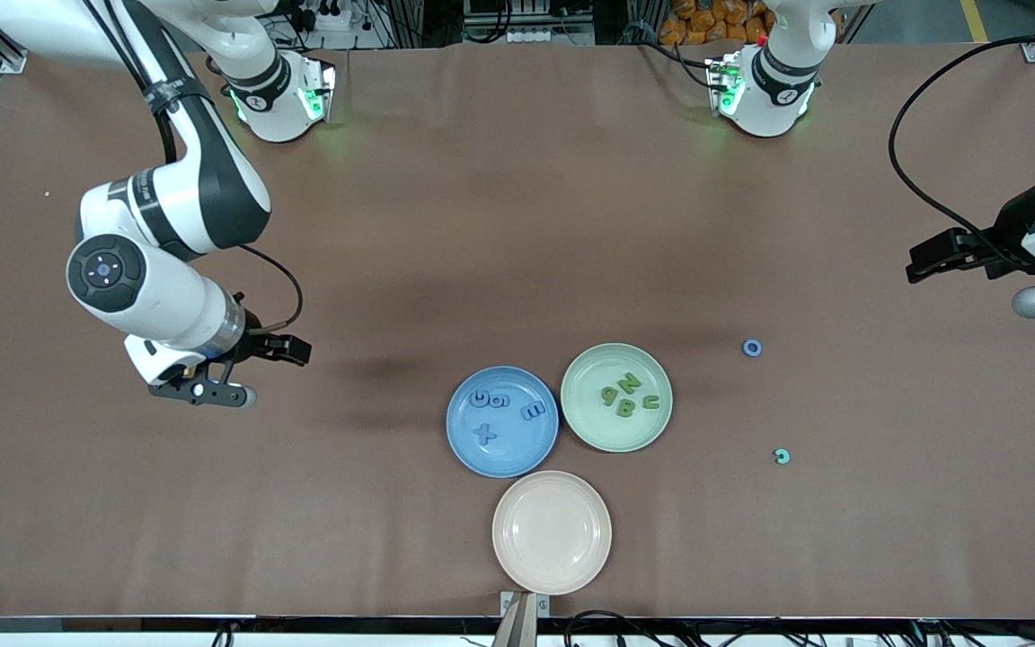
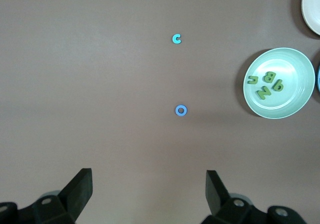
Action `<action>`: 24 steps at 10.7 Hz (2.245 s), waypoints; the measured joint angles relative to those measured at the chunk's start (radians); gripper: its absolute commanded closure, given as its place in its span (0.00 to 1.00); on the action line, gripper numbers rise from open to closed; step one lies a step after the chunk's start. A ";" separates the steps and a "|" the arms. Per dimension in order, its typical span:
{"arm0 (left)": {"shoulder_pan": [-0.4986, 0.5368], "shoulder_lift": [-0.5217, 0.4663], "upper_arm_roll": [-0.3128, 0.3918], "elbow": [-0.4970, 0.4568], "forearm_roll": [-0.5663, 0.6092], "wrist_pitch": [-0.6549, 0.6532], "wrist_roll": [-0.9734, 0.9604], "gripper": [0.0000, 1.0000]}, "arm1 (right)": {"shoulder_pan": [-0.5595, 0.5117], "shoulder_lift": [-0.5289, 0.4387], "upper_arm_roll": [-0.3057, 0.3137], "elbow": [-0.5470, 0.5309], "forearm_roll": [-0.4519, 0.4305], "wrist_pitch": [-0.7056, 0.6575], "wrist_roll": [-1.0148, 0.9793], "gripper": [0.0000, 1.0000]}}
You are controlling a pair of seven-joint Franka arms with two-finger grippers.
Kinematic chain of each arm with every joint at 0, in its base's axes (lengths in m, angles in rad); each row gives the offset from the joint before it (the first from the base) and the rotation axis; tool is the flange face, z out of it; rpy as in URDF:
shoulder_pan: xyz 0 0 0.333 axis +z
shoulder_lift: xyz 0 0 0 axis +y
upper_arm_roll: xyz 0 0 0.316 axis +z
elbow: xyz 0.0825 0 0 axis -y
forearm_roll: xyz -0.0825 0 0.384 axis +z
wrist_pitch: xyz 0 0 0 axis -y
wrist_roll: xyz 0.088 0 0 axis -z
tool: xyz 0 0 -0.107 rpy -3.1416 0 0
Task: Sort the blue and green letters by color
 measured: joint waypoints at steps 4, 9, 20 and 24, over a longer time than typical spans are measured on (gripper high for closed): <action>0.000 0.001 0.000 0.000 0.000 0.001 0.000 0.00 | 0.050 -0.174 -0.103 -0.237 0.017 0.045 -0.067 0.00; 0.000 0.002 0.000 0.000 -0.007 0.003 0.000 0.00 | 0.059 -0.357 -0.238 -0.317 0.142 -0.010 -0.333 0.00; 0.000 0.004 0.000 0.000 -0.007 0.013 0.000 0.00 | 0.009 -0.399 -0.280 0.045 0.131 -0.358 -0.441 0.00; 0.000 0.004 0.000 0.000 -0.007 0.014 0.000 0.00 | 0.009 -0.398 -0.280 0.045 0.129 -0.366 -0.457 0.00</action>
